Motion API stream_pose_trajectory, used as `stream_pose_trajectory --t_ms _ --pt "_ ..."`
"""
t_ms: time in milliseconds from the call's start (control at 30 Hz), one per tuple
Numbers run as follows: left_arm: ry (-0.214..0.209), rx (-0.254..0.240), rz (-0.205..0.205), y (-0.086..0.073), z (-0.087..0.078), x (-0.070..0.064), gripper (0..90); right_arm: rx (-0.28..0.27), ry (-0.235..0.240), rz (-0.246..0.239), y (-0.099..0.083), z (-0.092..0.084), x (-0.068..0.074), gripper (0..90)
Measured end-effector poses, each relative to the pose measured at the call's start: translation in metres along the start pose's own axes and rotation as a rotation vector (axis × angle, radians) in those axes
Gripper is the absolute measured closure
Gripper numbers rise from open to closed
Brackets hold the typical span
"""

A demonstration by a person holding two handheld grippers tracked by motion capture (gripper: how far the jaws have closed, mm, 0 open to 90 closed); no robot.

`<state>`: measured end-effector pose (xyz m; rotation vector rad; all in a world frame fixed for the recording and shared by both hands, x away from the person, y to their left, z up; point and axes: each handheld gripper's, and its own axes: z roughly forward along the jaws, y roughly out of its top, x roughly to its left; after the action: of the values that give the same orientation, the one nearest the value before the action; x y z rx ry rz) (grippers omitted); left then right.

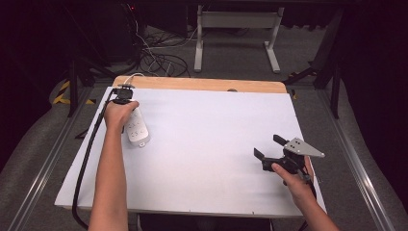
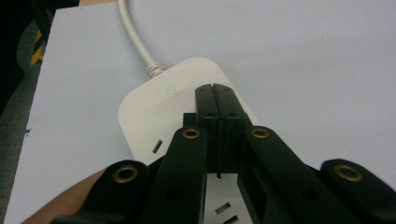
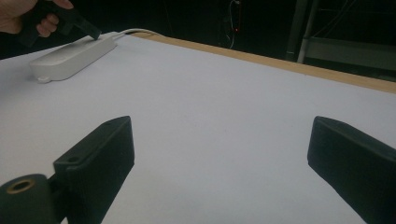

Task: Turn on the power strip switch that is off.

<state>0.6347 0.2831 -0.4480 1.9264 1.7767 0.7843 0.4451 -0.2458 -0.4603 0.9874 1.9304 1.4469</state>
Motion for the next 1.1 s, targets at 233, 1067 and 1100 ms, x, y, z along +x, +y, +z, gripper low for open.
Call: stream_pose_trajectory --t_ms 233,1067,1100 --pt "0.001 0.014 -0.005 0.002 0.001 -0.004 90.0 -0.003 -0.002 -0.001 0.0 -0.001 0.0 7.7" --pt "-0.116 -0.036 -0.062 0.003 0.002 0.01 90.0 -0.016 -0.002 0.025 0.001 -0.005 -0.003 8.7" --pt "-0.111 -0.04 -0.064 0.003 0.001 0.011 89.9 -0.017 -0.003 0.027 0.001 -0.005 -0.004 8.7"
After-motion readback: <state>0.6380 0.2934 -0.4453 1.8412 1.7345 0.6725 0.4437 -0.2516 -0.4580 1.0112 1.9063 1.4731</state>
